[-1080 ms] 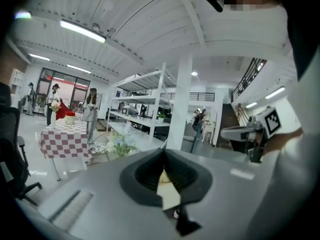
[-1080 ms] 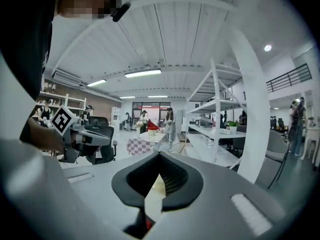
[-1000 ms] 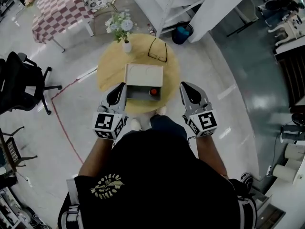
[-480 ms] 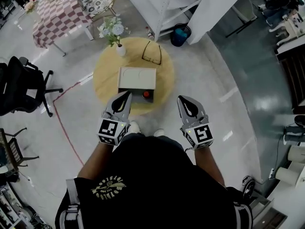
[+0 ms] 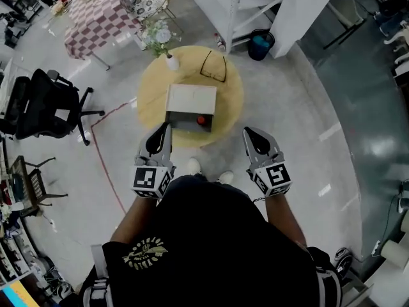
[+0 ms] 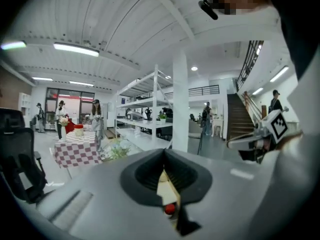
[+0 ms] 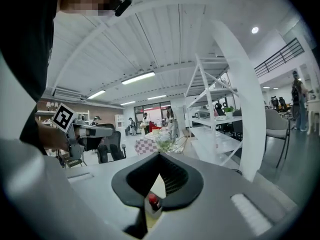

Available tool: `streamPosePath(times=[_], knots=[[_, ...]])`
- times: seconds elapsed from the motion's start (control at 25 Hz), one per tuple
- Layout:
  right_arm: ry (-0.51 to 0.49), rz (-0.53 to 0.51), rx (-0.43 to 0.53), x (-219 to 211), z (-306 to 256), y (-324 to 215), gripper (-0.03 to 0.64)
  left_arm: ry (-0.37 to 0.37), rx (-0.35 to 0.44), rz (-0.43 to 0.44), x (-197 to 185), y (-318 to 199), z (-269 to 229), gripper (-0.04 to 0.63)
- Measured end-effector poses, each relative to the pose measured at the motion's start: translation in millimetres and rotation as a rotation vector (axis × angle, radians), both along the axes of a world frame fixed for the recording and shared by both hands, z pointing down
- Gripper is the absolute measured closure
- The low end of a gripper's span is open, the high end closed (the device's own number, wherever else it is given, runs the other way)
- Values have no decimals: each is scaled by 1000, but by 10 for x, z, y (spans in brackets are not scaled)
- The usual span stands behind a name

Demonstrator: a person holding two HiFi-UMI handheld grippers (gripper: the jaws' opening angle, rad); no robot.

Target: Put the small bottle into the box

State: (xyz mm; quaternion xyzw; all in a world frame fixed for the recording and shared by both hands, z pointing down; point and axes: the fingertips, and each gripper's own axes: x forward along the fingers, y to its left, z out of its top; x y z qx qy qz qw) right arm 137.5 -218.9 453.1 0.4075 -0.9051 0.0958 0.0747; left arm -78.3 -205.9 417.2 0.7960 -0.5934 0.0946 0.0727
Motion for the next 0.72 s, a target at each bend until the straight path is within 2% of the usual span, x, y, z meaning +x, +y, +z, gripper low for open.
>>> streamPosePath(times=[0.12,0.28,0.48,0.72], knots=[[20,-68,22,-143,-3,-42,611,-7,4,-61,-139,163,24,595],[13,-100,41,-346,-156,-88,611,12,-10,-107,-310,244,77,595],[55,-108,22,-693,-72,-182,611,27,-13,-69,-578,35,149,595],[105,-6,-58,-1185,174,-478,611,51,-79,21,-1129,-462,405,595]])
